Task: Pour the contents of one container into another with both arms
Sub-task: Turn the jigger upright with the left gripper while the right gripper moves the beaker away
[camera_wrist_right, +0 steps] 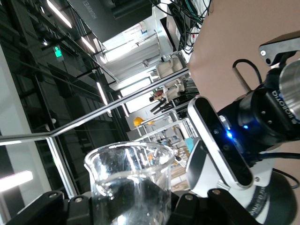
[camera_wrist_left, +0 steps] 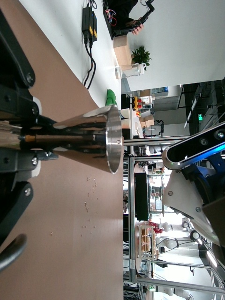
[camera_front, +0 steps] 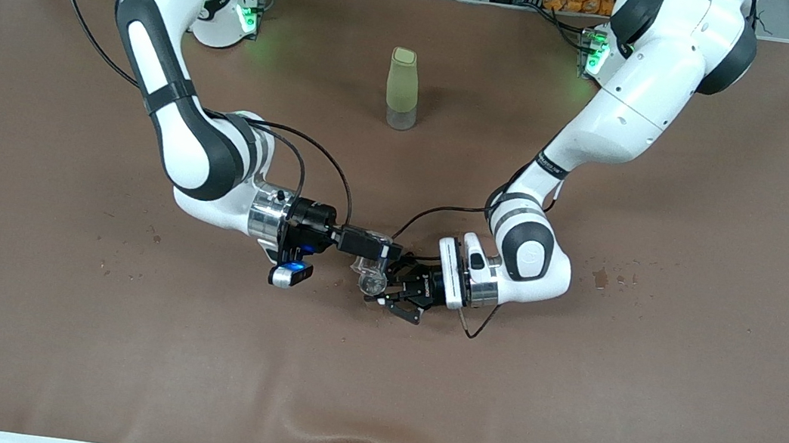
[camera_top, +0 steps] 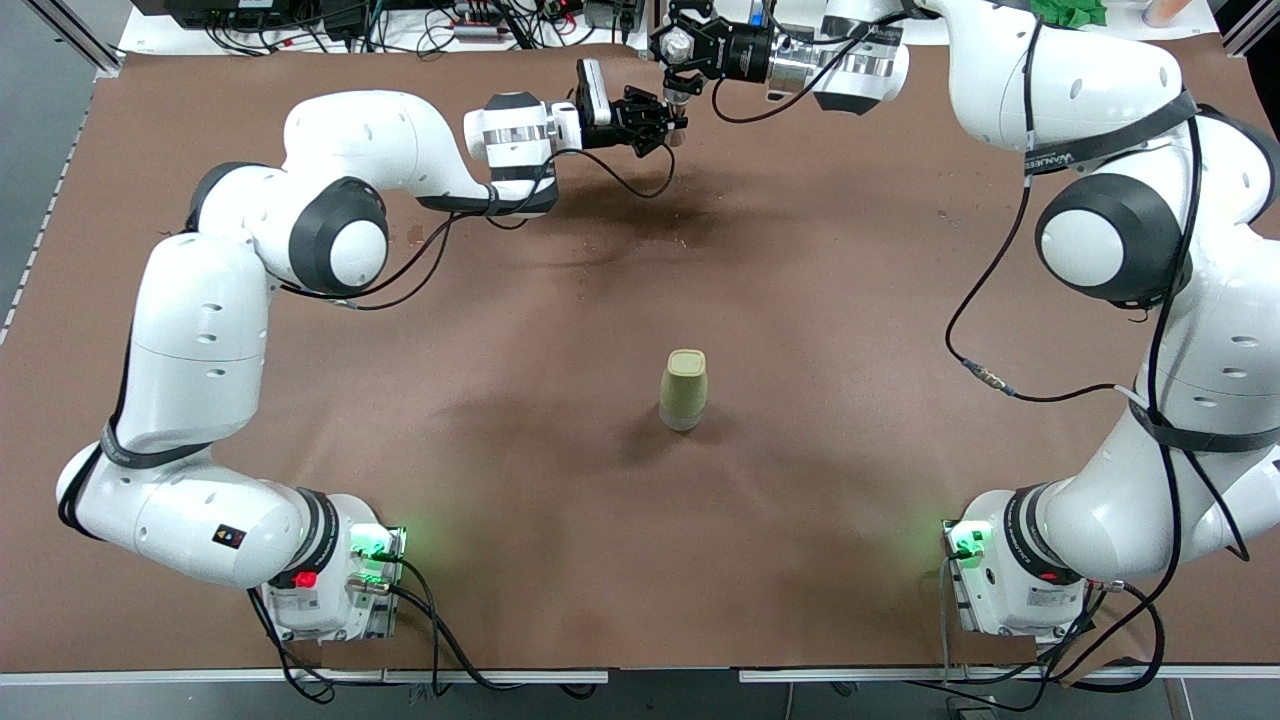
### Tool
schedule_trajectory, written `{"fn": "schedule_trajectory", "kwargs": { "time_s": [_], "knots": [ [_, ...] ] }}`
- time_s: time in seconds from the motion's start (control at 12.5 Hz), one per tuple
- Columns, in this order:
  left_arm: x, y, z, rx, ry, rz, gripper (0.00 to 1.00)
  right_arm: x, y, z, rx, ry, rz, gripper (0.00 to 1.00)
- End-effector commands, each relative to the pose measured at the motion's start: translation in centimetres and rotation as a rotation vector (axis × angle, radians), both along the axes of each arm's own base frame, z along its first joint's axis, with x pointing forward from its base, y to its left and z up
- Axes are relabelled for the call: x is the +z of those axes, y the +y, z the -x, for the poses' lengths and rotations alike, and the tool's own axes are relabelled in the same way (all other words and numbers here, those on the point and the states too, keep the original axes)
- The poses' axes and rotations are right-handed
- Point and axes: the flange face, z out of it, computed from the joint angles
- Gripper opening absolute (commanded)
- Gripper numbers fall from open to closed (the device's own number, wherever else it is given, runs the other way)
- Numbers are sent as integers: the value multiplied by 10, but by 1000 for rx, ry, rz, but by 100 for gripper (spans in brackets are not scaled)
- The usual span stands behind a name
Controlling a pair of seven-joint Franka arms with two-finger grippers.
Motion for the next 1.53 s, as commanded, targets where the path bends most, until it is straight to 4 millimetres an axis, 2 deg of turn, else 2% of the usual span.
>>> {"fn": "schedule_trajectory", "kwargs": {
  "time_s": [0.0, 0.48, 0.72, 0.96, 1.2, 1.37, 1.45],
  "knots": [
    [7, 2, 2, 7, -1, 17, 0, 1, 5, -4, -16, 28, -39, 0],
    [6, 5, 0, 11, 0, 17, 0, 2, 6, -3, -21, 36, -49, 0],
    [8, 21, -10, 28, -5, 21, 0, 2, 6, -3, -21, 36, -49, 0],
    [5, 21, -9, 16, -1, 38, 0, 2, 6, -3, -22, 34, -49, 0],
    [-3, 52, -21, 8, -7, 50, 0, 2, 9, -2, -16, 24, -46, 0],
    [-7, 74, -29, -2, -8, 58, 0, 7, 21, 2, 11, 3, -51, 0],
    [-10, 79, -28, -11, -1, 75, 0, 8, 24, 1, 18, -34, -56, 0]
  ]
}}
